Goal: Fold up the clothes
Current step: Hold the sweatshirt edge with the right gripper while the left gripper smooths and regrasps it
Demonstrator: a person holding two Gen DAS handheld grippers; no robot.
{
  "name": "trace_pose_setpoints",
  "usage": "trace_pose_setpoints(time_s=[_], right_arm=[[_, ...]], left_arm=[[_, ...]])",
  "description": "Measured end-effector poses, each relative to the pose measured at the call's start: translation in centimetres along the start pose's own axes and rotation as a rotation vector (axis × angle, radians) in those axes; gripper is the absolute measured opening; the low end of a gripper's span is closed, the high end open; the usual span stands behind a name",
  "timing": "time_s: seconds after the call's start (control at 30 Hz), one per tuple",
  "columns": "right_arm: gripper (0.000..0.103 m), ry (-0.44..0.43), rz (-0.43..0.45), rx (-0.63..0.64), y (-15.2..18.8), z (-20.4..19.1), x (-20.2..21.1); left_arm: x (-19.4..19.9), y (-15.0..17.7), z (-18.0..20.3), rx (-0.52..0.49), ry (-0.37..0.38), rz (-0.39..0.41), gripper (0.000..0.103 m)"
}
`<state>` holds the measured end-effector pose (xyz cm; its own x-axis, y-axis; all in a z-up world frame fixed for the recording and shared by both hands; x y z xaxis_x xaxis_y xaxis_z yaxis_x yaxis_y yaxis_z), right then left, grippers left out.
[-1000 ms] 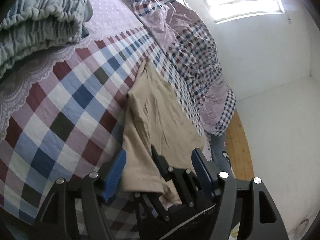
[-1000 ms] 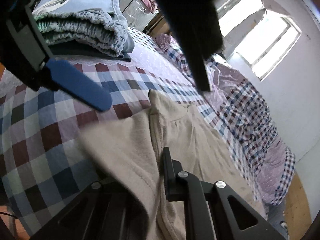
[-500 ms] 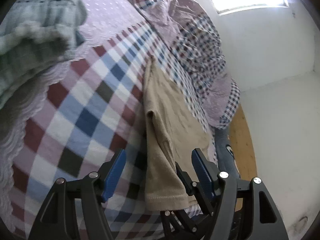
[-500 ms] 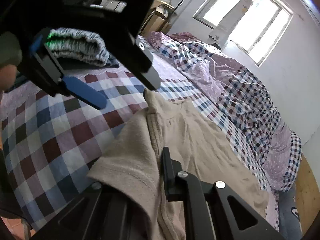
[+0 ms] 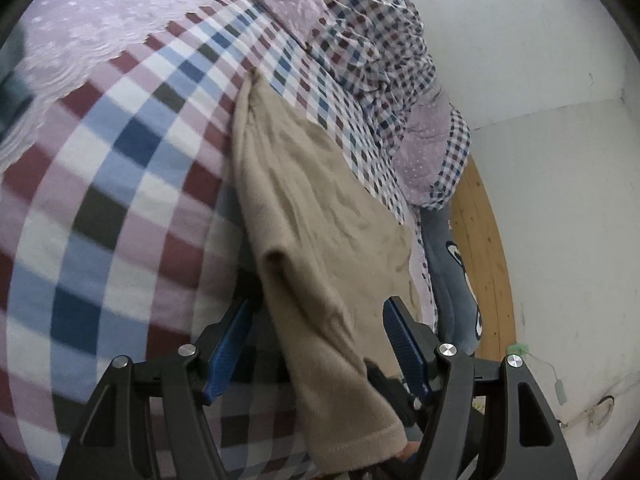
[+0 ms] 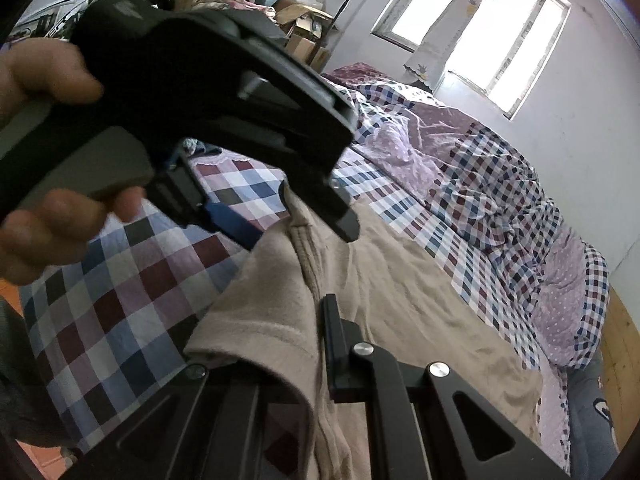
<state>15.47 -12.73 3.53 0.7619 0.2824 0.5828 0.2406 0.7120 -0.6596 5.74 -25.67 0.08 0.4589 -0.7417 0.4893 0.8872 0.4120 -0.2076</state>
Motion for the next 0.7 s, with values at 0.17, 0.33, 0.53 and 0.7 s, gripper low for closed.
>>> trace_pose_setpoints(time_s=[0.17, 0.33, 0.53, 0.7], right_arm=[[0.004, -0.012, 0.004, -0.012, -0.2, 0.5, 0.3], [0.004, -0.032, 0.002, -0.034, -0.3, 0.8, 0.6], [0.004, -0.046, 0.002, -0.057, -0.3, 1.2, 1.1], [0.004, -0.041, 0.004, -0.07, -0.5, 1.7, 1.5]], left_arm=[[-1.6, -3.3, -0.3, -0.022, -0.003, -0.006, 0.072], [-3.3, -7.1, -1.5, -0.035, -0.024, -0.019, 0.072], [-5.4, -10.7, -2.1, -0.075, -0.031, -0.056, 0.072], [-7.3, -12.6, -2.1, -0.088, -0.029, -0.073, 0.072]])
Point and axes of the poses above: each gripper's, at about its wrist camera, not at the fingertips, and x roughly against the way its jaws point, z to its right, y to its underside, the point moved 1 cm from there along -x, roughly the way its jaws point, and after that the axes turned 2 degrees about y, right-handed, at the moved point
